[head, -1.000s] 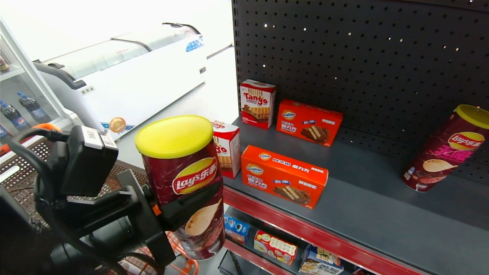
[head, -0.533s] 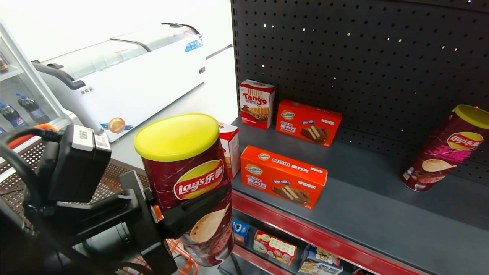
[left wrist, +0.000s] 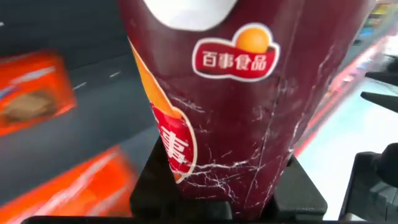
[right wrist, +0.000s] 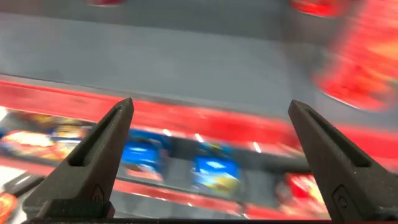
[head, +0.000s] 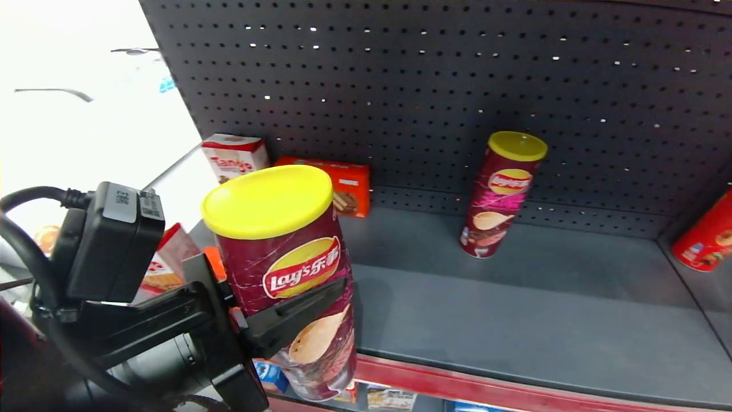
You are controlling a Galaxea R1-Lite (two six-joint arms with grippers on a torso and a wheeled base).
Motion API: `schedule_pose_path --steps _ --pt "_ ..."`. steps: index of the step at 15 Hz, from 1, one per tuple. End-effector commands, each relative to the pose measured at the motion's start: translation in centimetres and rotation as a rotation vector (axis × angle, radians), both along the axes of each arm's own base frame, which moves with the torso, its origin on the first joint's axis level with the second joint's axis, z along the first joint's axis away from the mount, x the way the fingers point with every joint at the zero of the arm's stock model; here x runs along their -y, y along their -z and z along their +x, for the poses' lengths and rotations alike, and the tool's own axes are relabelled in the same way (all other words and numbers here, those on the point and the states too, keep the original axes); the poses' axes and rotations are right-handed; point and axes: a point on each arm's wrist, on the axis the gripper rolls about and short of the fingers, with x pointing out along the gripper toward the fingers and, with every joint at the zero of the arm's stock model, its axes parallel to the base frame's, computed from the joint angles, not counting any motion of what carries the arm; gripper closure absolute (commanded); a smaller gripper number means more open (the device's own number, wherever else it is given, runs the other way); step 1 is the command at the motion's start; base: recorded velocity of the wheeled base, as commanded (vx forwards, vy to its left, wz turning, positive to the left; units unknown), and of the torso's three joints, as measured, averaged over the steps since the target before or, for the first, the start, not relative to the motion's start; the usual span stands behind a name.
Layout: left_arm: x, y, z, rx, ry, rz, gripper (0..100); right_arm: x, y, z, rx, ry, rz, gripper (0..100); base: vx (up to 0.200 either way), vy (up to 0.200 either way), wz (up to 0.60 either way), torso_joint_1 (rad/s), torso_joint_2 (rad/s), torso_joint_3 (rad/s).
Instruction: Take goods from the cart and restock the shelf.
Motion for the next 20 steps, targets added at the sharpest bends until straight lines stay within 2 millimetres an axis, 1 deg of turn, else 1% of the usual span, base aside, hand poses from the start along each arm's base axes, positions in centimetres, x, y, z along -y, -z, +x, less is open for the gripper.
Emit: schedule_pose_path --steps 1,2,9,13,16,18,19,20 --pt "0.0 0.0 0.0 -0.002 0.000 0.001 100 0.0 0.0 0.0 -0.001 -0.001 0.000 0 0.000 0.000 -0.60 0.002 0.00 0.007" --pt "0.0 0.1 0.0 -0.003 -0.001 0.002 100 0.0 0.0 0.0 -0.001 -0.001 0.000 0 0.000 0.000 -0.60 0.007 0.00 0.002" --pt "-0.3 0.2 0.2 -0.008 -0.023 0.004 100 0.0 0.0 0.0 -0.001 -0.001 0.000 0 0.000 0.000 0.00 0.000 0.00 0.000" --pt "-1.1 0.4 0.8 -0.002 -0.073 -0.001 100 0.0 0.0 0.0 -0.004 -0.002 -0.001 0 0.000 0.000 0.00 0.000 0.00 0.000" --pt "-2.0 1.6 1.0 -0.035 -0.110 0.027 100 0.0 0.0 0.0 -0.010 -0.004 0.000 0 0.000 0.000 0.00 0.000 0.00 0.000" --pt "-2.4 2.0 1.0 -0.043 -0.132 0.034 100 0.0 -0.1 0.1 -0.020 -0.015 -0.006 0 0.000 0.000 0.00 0.000 0.00 0.000" --pt "-2.8 2.1 1.2 -0.045 -0.155 0.034 100 -0.1 -0.1 0.1 -0.021 -0.042 -0.013 0 0.000 0.000 0.00 0.000 0.00 0.000" --pt "-3.1 1.7 1.0 -0.027 -0.161 0.019 100 -0.1 -0.1 0.1 -0.017 -0.050 -0.016 0 0.000 0.000 0.00 0.000 0.00 0.000"
